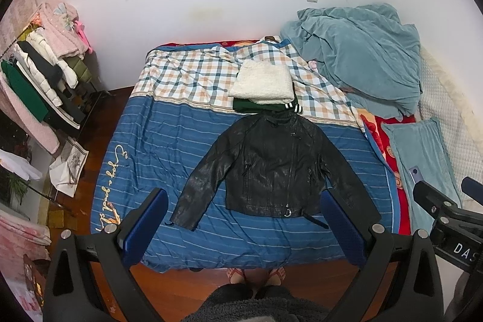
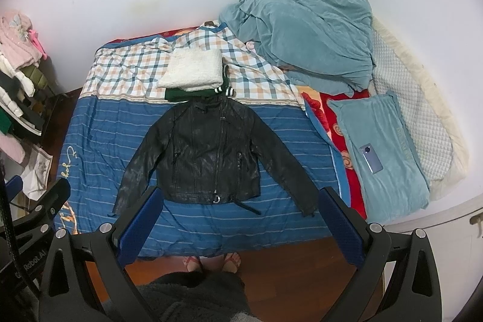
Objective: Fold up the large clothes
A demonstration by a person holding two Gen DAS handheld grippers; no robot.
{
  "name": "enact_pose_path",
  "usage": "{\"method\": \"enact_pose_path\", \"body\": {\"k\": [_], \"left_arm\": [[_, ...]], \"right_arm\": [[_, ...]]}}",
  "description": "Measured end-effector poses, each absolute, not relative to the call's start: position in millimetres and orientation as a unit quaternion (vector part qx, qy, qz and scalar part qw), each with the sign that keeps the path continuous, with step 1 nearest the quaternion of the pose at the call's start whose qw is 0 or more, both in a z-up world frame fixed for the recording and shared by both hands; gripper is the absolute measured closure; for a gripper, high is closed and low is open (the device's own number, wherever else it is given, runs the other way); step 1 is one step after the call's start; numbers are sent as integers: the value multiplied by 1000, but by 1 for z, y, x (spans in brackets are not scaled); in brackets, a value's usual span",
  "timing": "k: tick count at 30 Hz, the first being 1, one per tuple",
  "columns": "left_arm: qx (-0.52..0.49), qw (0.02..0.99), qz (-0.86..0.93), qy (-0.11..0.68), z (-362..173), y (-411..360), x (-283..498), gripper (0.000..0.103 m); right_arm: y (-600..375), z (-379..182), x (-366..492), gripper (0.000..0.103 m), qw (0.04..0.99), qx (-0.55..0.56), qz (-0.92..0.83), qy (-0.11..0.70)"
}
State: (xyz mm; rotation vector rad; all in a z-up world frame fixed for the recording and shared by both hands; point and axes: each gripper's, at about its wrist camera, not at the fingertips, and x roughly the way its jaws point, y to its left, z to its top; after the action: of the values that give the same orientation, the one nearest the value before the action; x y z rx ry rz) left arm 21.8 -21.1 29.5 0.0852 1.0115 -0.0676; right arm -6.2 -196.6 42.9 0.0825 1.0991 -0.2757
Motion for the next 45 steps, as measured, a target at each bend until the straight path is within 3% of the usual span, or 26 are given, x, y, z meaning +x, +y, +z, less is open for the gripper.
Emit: {"method": "enact_pose_path", "body": {"k": [7,14,16,18,20,29,34,38,41,45], "left_arm": [[45,901,-4,430,6,0,50,0],[76,902,4,425,-79,6,96,0],[74,892,4,447,-110,4,111,0],[73,879,13,471,-145,-1,127,0],[76,867,18,491,-179,-11,141,0],[141,806,75,570,-344,-62,192,0],[164,768,94,612,-445,-85,219,0],[186,756,100,619,-490,-97,232,0],[182,756,100,620,-504,-104,242,0],[162,769,94,611,-515,-110,252,0]], "right_arm": [[-203,15,2,0,849,90,-134,503],[-255,-79,16,0,820,216,-182,498],[-280,-122,17,9,802,239,-216,503],[-299,-161,14,34,785,264,-235,509],[-331,-212,11,40,754,315,-252,518],[-468,-460,-24,39,615,535,-301,495],[-519,-605,-58,39,529,652,-337,425],[-544,-659,-60,39,506,712,-351,338],[-561,-644,-53,82,541,684,-384,303],[-579,-603,-34,87,614,623,-398,277]]}}
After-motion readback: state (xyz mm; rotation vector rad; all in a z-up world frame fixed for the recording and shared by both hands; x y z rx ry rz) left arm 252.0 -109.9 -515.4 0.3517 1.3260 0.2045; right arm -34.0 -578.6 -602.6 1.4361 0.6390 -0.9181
